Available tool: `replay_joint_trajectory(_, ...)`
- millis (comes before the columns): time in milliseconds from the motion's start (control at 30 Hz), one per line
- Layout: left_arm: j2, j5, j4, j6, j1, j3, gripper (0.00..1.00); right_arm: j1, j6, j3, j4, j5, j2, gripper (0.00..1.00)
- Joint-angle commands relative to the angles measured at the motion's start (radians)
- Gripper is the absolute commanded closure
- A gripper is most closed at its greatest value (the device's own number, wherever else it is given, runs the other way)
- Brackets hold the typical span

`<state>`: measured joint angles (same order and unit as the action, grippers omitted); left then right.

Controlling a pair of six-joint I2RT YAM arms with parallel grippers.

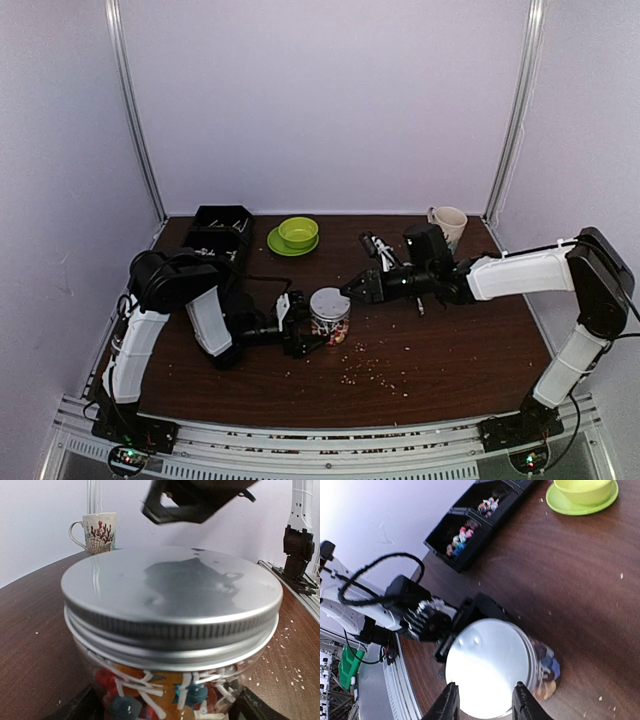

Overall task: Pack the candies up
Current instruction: Screw the box lid onto the packing bottle.

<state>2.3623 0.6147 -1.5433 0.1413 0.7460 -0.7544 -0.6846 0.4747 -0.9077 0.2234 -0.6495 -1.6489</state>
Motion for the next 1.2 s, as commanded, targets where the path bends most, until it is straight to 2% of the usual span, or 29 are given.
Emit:
replay_joint_trajectory(0, 0.039, 0.0, 0.005, 0.032, -0.005, -0.001, 0.16, 0.014, -0.027, -0.134, -0.044, 0.013, -0.062, 0.6)
replay_joint_trajectory(267, 0.042, 0.018, 0.006, 0.029, -0.005, -0.005, 0.17, 0.015, -0.128, -0.406, -0.202, -0.089, -0.234, 0.59)
replay_joint_trajectory(467, 0.044, 0.028, 0.005, 0.027, -0.005, -0.006, 0.17, 0.017, -0.24, -0.518, -0.359, -0.163, -0.32, 0.59)
replay_joint_trajectory(700, 0.047, 0.033, 0.005, 0.029, -0.005, -0.013, 0.17, 0.018, -0.338, -0.545, -0.474, -0.22, -0.359, 0.63)
replay_joint_trajectory(1167, 0.048, 0.02, 0.005, 0.034, -0.005, -0.011, 0.17, 0.023, -0.381, -0.503, -0.52, -0.23, -0.343, 0.75)
